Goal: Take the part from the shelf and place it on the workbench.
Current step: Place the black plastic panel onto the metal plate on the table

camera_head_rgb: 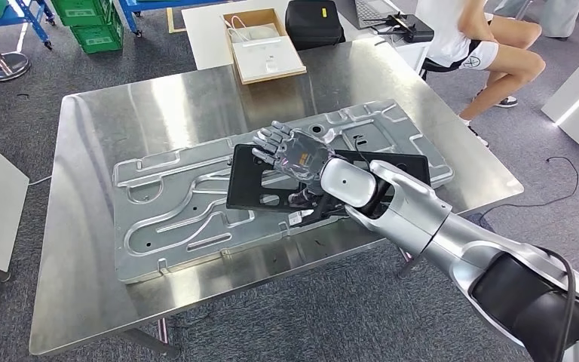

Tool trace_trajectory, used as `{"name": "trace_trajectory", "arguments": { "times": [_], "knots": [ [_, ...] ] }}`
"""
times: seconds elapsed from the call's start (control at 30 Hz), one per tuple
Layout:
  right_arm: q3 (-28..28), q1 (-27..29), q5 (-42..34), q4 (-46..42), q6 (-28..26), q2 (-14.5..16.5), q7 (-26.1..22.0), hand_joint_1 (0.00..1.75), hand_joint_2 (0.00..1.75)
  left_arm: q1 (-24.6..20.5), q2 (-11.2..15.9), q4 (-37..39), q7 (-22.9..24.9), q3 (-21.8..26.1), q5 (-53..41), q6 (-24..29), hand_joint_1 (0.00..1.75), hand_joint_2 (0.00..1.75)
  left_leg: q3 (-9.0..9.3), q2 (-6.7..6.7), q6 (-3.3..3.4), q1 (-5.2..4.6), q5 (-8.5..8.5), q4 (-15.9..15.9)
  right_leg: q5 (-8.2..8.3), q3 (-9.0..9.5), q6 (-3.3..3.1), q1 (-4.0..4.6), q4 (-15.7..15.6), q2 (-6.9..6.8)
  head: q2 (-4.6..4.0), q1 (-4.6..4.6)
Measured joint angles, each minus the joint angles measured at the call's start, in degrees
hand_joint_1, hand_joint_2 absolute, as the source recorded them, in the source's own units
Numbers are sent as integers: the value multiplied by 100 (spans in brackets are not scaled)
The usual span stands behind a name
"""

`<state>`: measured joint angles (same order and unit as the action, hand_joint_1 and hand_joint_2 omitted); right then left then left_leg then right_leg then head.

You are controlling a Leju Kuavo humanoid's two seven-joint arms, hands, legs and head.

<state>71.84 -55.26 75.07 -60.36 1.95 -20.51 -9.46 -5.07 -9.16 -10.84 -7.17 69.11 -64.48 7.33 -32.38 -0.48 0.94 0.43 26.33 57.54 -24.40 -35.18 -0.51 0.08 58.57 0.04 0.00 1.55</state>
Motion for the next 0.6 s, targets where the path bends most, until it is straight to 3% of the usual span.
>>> {"name": "trace_trajectory", "arguments": {
  "times": [0.47,0.6],
  "knots": [
    [-54,97,26,-27,-85,12,99,0,0,-6,-1,0,-244,2,-26,8,0,0,0,0,1,0,1,1,0,0,0,-4,-1,0,0,0],
    [-104,120,58,-27,-109,9,103,0,0,-6,0,-2,-299,2,-55,-55,0,0,3,-2,112,-33,-14,13,50,25,72,-31,-56,3,0,-2]
  ]
}}
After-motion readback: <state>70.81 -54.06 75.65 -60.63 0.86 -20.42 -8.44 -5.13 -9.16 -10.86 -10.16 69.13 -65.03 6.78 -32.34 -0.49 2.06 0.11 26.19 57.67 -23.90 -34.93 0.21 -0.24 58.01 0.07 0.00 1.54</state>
